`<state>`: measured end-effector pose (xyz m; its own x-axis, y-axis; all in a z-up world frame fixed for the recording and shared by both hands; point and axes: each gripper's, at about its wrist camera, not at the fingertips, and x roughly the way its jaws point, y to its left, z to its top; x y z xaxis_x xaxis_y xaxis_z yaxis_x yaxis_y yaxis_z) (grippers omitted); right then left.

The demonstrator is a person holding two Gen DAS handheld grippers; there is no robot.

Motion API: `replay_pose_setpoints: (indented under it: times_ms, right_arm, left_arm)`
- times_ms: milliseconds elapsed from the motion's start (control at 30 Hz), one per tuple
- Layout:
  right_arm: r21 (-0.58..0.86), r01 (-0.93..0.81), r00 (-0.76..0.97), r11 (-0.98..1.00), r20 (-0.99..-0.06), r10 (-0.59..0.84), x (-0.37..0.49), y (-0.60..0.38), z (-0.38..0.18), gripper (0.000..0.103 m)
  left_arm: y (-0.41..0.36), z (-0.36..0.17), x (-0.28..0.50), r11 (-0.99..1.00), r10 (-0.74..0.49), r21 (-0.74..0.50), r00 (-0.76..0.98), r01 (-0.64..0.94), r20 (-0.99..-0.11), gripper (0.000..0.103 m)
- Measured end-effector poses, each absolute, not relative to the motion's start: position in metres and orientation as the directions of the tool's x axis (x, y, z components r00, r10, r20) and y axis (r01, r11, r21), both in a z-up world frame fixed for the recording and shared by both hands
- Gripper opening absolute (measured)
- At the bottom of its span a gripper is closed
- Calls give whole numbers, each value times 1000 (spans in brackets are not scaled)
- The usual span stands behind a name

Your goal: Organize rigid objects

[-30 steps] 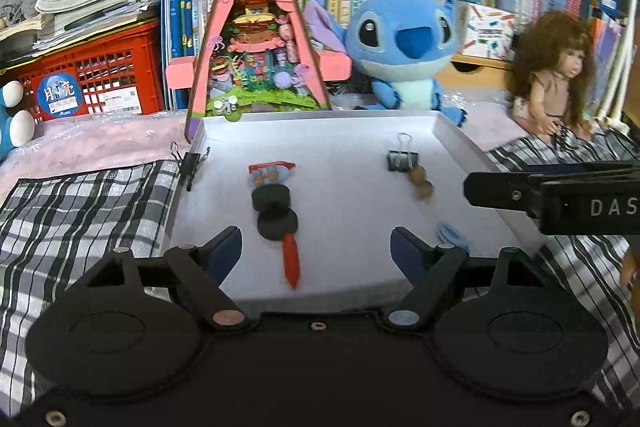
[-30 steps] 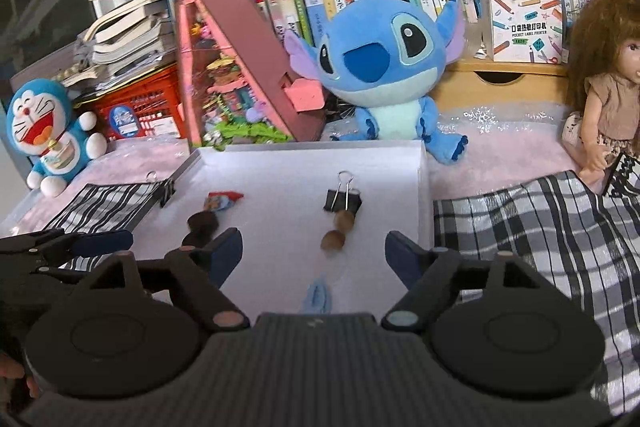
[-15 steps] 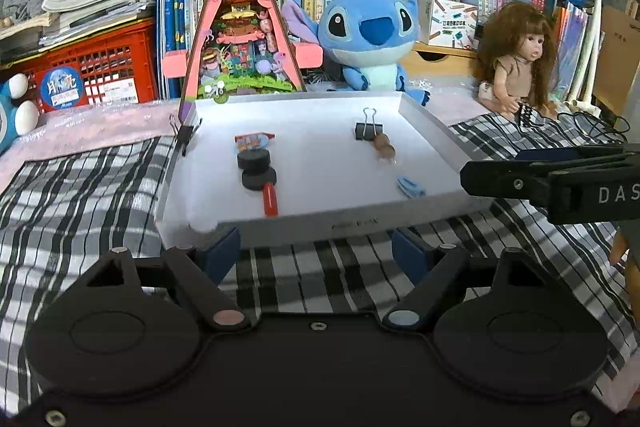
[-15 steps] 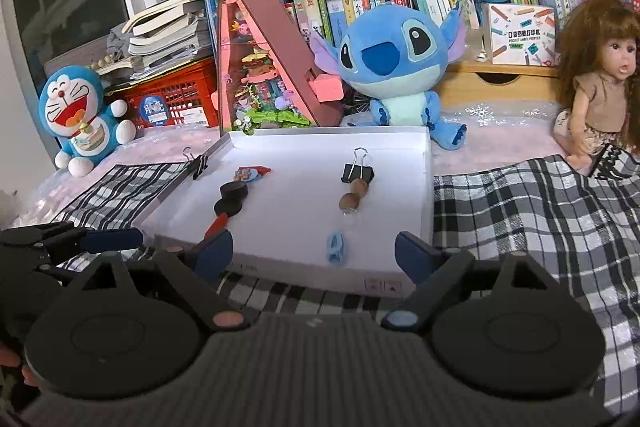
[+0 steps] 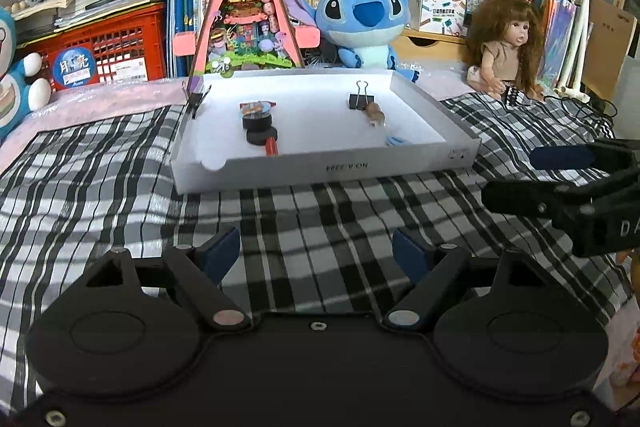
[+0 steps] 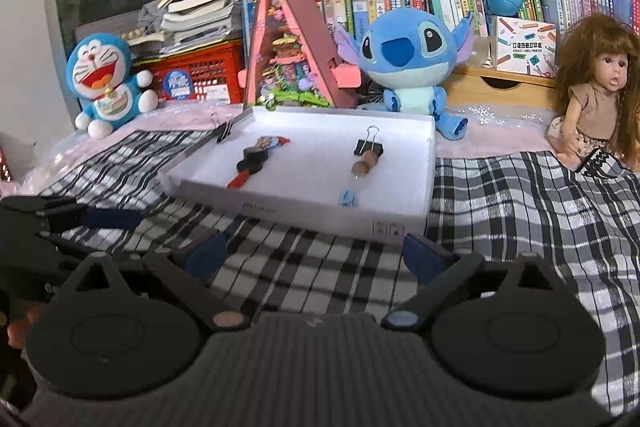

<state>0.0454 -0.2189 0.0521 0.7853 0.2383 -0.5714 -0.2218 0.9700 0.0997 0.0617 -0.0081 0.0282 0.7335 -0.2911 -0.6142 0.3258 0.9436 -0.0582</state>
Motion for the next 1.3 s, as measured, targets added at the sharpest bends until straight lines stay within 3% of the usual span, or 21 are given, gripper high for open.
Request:
replay_pose_setpoints:
  times_ms: [1300]
  right_arm:
    - [-13,-304,736,953,-637,226,-3,-196,14,102]
  left_arm:
    - [-2,1,18,939,-292,-53,705,340,-647,83]
